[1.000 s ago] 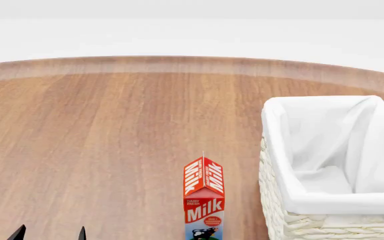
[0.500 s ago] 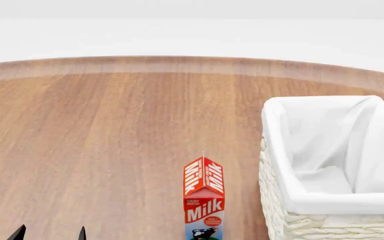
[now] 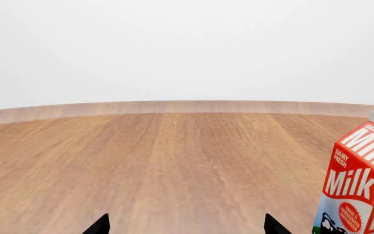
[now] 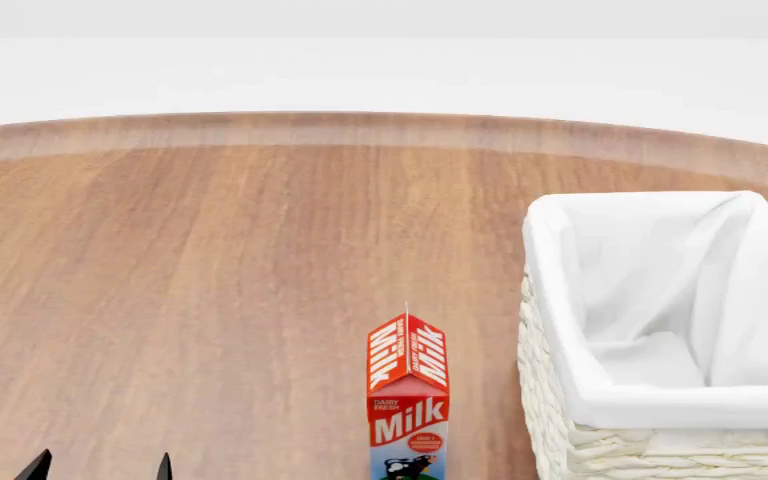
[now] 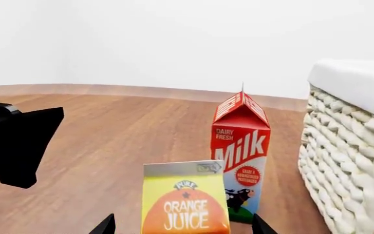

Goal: Pick up the orange juice, and put it in the basket.

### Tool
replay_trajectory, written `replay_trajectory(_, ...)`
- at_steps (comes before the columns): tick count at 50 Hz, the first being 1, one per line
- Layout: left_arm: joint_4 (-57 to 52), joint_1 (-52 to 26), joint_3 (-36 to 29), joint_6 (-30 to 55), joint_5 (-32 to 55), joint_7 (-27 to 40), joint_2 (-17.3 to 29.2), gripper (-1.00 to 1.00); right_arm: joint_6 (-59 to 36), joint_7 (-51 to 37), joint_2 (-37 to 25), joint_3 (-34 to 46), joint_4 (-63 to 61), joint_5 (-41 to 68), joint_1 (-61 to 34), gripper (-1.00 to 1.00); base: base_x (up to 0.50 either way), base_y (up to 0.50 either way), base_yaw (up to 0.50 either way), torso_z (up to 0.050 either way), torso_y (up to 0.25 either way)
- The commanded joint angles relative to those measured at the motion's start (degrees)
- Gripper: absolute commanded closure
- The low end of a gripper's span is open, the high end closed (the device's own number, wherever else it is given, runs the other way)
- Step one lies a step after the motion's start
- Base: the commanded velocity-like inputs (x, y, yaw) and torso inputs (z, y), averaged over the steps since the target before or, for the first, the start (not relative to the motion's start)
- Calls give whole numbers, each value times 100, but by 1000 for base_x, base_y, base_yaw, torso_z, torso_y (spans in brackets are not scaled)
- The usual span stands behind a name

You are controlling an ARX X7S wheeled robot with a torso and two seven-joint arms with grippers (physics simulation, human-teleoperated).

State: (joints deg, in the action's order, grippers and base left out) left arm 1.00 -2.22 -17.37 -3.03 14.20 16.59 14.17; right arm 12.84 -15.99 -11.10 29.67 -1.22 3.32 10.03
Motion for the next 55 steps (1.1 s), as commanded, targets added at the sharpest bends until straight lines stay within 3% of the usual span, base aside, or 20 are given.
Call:
replay_trajectory(1,3,-6,-25,-8,19,22,19,-100,-30,-6,64,56,274,29,-201,-100,0,0,0,0,0)
replay_trajectory(55,14,-33,-132,-44,98,115,97,-100,0,-104,180,245,963,132,-663,-100,0,0,0,0,0)
